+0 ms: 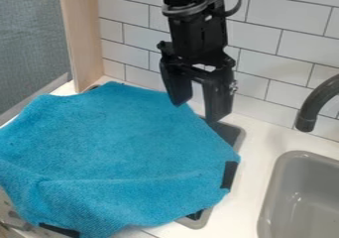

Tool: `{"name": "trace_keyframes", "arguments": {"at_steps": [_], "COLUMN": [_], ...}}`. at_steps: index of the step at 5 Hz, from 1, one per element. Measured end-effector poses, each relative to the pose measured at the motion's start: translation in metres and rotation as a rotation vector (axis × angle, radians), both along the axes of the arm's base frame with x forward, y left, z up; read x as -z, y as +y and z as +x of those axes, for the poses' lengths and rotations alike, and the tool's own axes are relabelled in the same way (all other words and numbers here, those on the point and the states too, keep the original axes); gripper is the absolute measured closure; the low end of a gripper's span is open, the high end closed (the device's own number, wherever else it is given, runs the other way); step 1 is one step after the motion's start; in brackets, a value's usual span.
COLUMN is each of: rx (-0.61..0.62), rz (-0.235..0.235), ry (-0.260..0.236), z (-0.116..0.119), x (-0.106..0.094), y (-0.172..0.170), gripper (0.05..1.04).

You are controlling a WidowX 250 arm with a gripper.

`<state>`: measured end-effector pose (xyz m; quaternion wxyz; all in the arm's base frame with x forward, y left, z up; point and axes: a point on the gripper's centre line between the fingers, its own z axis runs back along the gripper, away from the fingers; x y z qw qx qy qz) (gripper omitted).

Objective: Fold the cloth from top left to bottom right

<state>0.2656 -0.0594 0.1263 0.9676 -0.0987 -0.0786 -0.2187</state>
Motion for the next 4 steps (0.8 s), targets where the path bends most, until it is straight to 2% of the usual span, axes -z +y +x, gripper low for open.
{"name": "trace_keyframes", "arguments": {"at_steps": [1, 2, 3, 4], "rx": [0.000, -0.138, -0.200, -0.292], "rz": [-0.002, -0.032, -0.037, -0.004], "ry": [0.023, -0.024, -0.037, -0.052], "z": [-0.004, -0.002, -0.001, -0.001], "x": [0.006, -0.008, -0.010, -0.007], "y": [0.000, 0.035, 0.054, 0.085], "gripper": [0.085, 0.085, 0.085, 0.085]}}
